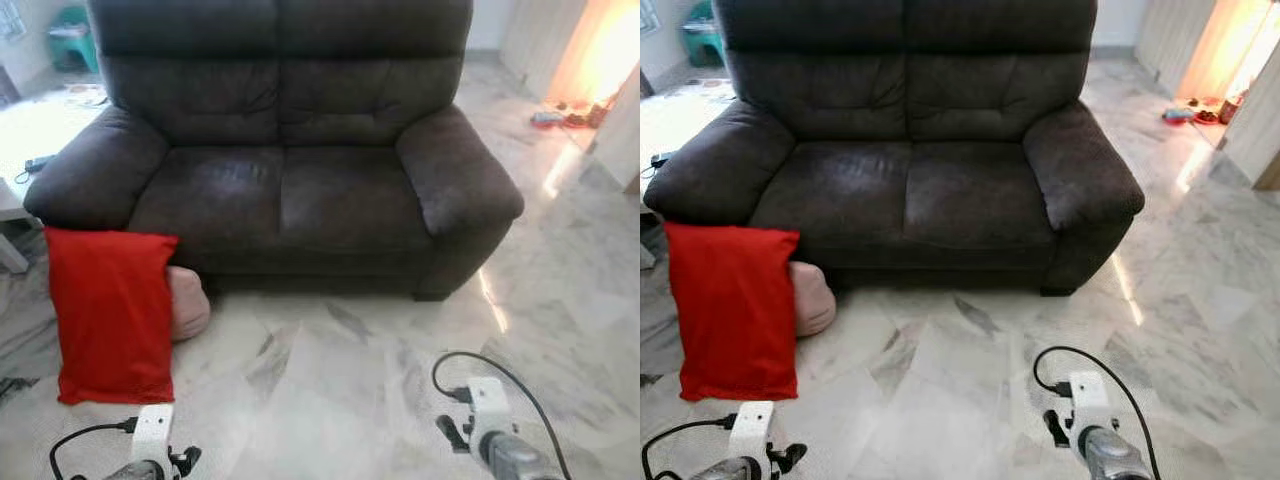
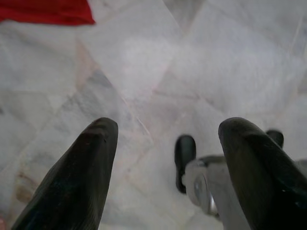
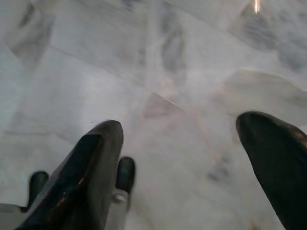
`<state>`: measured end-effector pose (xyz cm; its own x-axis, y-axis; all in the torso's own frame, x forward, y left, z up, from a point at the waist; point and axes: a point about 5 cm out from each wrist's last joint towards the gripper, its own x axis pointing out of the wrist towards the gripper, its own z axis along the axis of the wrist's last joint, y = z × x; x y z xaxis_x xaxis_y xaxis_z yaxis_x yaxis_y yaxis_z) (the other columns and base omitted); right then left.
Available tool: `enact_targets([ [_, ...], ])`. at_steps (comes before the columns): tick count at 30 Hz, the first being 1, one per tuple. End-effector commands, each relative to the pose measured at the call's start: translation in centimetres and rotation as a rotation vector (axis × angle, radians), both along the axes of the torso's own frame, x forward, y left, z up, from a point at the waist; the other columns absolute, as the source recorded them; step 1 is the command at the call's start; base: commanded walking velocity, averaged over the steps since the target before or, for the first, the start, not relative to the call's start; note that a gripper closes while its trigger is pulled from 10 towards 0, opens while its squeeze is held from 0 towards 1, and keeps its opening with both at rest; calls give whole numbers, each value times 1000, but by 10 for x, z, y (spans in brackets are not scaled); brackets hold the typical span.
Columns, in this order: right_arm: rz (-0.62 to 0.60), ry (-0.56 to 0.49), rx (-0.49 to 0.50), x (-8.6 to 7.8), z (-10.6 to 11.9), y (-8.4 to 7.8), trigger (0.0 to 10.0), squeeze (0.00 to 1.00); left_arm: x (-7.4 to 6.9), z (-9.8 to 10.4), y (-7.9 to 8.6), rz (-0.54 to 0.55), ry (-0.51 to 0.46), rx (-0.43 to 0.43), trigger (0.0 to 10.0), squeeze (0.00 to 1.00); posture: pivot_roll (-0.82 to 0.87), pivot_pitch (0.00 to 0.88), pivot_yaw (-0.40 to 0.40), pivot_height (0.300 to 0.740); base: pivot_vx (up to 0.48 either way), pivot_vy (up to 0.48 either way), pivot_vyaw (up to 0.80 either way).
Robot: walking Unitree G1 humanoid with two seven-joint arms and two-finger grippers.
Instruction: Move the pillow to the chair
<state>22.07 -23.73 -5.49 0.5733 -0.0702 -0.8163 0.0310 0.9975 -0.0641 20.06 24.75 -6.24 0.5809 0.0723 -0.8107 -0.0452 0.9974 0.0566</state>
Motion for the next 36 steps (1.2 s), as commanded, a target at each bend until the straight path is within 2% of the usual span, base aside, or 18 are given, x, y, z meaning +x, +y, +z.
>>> enact_targets([
  [1, 13, 28, -1, -2, -2, 2, 10000, 0, -11, -4, 7, 0, 49, 11, 10000, 0, 64, 72, -15, 740, 0, 0, 0],
  [4, 3, 17, 18, -2, -2, 3, 10000, 0, -12, -4, 7, 4, 46, 4, 10000, 0, 49, 75, -9, 740, 0, 0, 0],
  [7, 8, 21, 21, -3, -3, 4, 10000, 0, -68, -35, -25, 11, 111, -24, 10000, 0, 44, 70, -8, 740, 0, 0, 0],
  [8, 9, 23, 24, -4, -3, 4, 10000, 0, -78, -39, -31, 9, 125, -26, 10000, 0, 46, 71, -10, 740, 0, 0, 0],
  [9, 17, 27, 26, -4, -3, 4, 10000, 0, -82, -41, -34, 3, 135, -23, 10000, 0, 48, 72, -14, 740, 0, 0, 0],
  [20, -2, 35, 27, -7, -5, 3, 10000, 0, -80, -41, -38, -20, 128, -22, 10000, 0, 46, 56, -15, 740, 0, 0, 0],
  [23, -7, 29, 28, -8, -5, 2, 10000, 0, -79, -40, -36, -50, 119, 20, 10000, 0, 51, 67, -11, 740, 0, 0, 0],
  [25, -28, 2, 36, -7, -5, 2, 10000, 0, -66, -32, -26, -81, 31, 94, 10000, 0, 51, 73, -10, 740, 0, 0, 0],
  [28, -23, -2, 40, -7, -5, 3, 10000, 0, -49, -20, -13, 11, -98, 109, 10000, 0, 61, 88, -8, 740, 0, 0, 0],
  [29, -23, -2, 40, -7, -5, 3, 10000, 0, -49, -20, -13, 11, -98, 109, 10000, 0, 61, 88, -8, 740, 0, 0, 0],
  [30, -25, -10, 51, -6, -4, 4, 10000, 0, -38, -13, -10, 39, -157, 105, 10000, 0, 61, 90, -7, 740, 0, 0, 0],
  [31, -25, -10, 51, -6, -4, 4, 10000, 0, -38, -13, -10, 39, -157, 105, 10000, 0, 61, 90, -7, 740, 0, 0, 0],
  [32, -26, -18, 57, -5, -4, 5, 10000, 0, -26, -7, -11, 36, -207, 103, 10000, 0, 65, 91, -6, 740, 0, 0, 0],
  [36, -27, -68, 41, -2, -1, 5, 10000, 0, -14, -2, -21, 3, -272, 97, 10000, 0, 60, 95, 0, 740, 0, 0, 0],
])
